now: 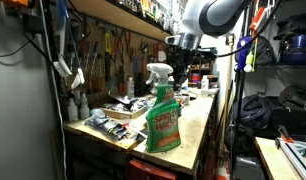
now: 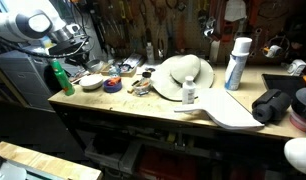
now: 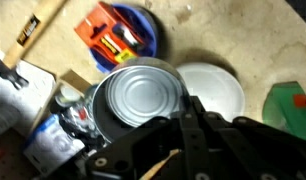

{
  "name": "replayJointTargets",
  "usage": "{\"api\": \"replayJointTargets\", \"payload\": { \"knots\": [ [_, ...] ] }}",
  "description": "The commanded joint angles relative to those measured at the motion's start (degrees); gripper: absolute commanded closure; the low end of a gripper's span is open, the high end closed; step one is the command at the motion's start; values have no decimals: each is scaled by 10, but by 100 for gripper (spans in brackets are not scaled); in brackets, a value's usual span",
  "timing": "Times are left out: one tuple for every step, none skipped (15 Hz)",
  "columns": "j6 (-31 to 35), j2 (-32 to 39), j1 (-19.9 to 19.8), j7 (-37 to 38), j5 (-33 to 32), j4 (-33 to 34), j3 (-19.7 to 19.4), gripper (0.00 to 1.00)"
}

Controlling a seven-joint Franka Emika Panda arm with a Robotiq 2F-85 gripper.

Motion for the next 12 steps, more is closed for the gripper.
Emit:
{"api": "replayJointTargets", "payload": {
  "knots": [
    [58, 23, 75, -102, 88, 1, -19, 99],
    [82, 40, 99, -151, 131, 5, -35, 99],
    [97, 51, 144, -188, 159, 8, -69, 99],
    [100, 56, 192, -230, 197, 11, -105, 99],
    [89, 56, 238, -273, 234, 14, -142, 99],
    [70, 53, 277, -317, 263, 16, -180, 99],
    [45, 51, 302, -361, 294, 19, -207, 99],
    [20, 51, 318, -404, 318, 23, -229, 99],
    [-9, 57, 320, -446, 332, 29, -244, 99],
    [-23, 84, 232, -483, 357, 38, -173, 99],
    [-36, 94, 208, -491, 349, 44, -165, 99],
    [-40, 107, 173, -490, 330, 50, -148, 99]
  ]
}}
